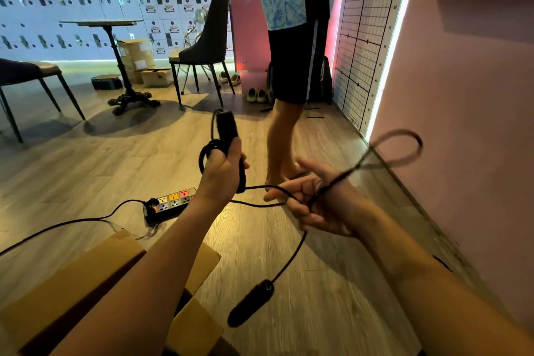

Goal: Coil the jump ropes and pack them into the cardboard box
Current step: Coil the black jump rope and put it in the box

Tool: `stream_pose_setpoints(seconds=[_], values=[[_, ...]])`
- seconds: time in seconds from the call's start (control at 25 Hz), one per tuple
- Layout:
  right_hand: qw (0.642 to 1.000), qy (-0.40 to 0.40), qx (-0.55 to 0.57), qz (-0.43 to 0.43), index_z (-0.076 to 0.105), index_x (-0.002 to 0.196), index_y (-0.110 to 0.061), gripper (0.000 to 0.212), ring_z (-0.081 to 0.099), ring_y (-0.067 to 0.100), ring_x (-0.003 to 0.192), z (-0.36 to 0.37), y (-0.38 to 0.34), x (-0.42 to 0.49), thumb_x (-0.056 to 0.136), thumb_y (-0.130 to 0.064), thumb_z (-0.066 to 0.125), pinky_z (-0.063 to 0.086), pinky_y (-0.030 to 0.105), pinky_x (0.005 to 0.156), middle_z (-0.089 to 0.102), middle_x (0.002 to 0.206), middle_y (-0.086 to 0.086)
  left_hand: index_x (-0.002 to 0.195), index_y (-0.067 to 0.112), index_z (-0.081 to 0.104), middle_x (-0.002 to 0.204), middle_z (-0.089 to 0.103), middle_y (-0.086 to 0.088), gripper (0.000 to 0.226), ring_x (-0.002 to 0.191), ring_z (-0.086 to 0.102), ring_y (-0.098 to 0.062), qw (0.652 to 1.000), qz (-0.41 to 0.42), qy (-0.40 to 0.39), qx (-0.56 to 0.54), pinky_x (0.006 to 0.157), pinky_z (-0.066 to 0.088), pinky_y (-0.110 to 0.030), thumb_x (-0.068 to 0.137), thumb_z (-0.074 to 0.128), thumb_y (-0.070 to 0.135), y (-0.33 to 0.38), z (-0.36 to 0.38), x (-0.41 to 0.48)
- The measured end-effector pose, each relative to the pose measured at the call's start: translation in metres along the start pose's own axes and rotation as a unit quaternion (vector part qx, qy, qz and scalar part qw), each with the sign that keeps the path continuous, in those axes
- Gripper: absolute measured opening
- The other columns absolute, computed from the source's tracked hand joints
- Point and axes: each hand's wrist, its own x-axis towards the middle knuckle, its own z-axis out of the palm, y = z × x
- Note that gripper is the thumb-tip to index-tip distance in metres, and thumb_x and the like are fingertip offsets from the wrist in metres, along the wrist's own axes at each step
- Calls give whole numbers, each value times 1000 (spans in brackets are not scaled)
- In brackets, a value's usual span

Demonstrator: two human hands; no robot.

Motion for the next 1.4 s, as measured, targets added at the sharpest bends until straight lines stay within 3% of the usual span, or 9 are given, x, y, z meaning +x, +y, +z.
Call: stream_pose_setpoints(seconds=[0.2, 0.32, 0.48, 0.6, 0.76, 0.84, 1.04, 1.2, 1.4], values=[[990, 88, 101, 41, 68, 112, 10, 86, 30, 8, 37, -4, -2, -6, 101, -60, 20, 39, 22, 37, 45, 60, 7, 97, 3, 58, 76, 58, -10, 46, 61, 60, -18, 963, -150, -190, 116, 64, 52, -33, 103, 41, 45, 4, -6, -4], [973, 168, 153, 49, 67, 111, 5, 60, 34, 5, 38, -8, -3, -5, 101, -48, 41, 39, 16, 33, 53, 69, 12, 105, 2, 62, 75, 63, -5, 83, 64, 64, -18, 862, -223, -381, 250, 62, 53, -31, 86, 32, 77, 9, -2, -19], [978, 178, 105, -14, 61, 122, 1, 43, 40, 4, 51, -9, -7, -8, 88, -24, 65, 41, 12, 40, 62, 69, 6, 96, 8, 61, 70, 58, -2, 72, 57, 56, -15, 803, -278, -475, 227, 62, 52, -31, 82, 43, 76, 14, 10, -29], [976, 185, -109, -39, 65, 120, -14, 39, 51, 6, 53, -14, -7, -14, 84, -27, 72, 40, 17, 50, 67, 76, 3, 96, 8, 60, 68, 56, 0, 72, 55, 53, -13, 811, -274, -479, 194, 59, 49, -29, 81, 40, 76, 19, 7, -28], [920, 243, -300, -70, 73, 101, -27, 31, 69, 13, 89, -18, -1, -16, 75, -42, 80, 50, 24, 69, 71, 113, 0, 94, 10, 60, 66, 58, 1, 75, 54, 52, -13, 817, -286, -463, 192, 56, 48, -28, 82, 36, 80, 21, -4, -26], [893, 263, -344, -121, 75, 91, -24, 21, 66, 14, 102, -18, 2, -13, 78, -39, 80, 54, 21, 74, 72, 108, 2, 93, 11, 60, 67, 57, 1, 73, 54, 52, -13, 812, -297, -464, 192, 56, 47, -27, 84, 36, 79, 23, -8, -25], [851, 306, -375, -205, 77, 83, -22, 15, 70, 5, 90, -17, 7, -4, 85, -36, 75, 57, 26, 75, 76, 91, -1, 91, 10, 58, 65, 53, 0, 67, 51, 48, -12, 794, -308, -502, 149, 54, 44, -27, 92, 32, 73, 33, -2, -31], [817, 412, -351, -196, 74, 69, -22, 29, 66, 4, 67, -26, 6, -4, 91, -41, 67, 51, 24, 63, 72, 70, -4, 82, 11, 57, 59, 44, -1, 62, 44, 42, -12, 824, -291, -485, -36, 47, 42, -25, 96, 28, 65, 41, -5, -33], [822, 374, -340, -262, 74, 75, -24, 22, 52, 8, 52, -28, 1, -18, 92, -36, 66, 41, 9, 51, 62, 60, -4, 75, 15, 59, 53, 39, 5, 59, 37, 38, -7, 841, -243, -297, -381, 41, 39, -23, 99, 30, 61, 41, -13, -18]])
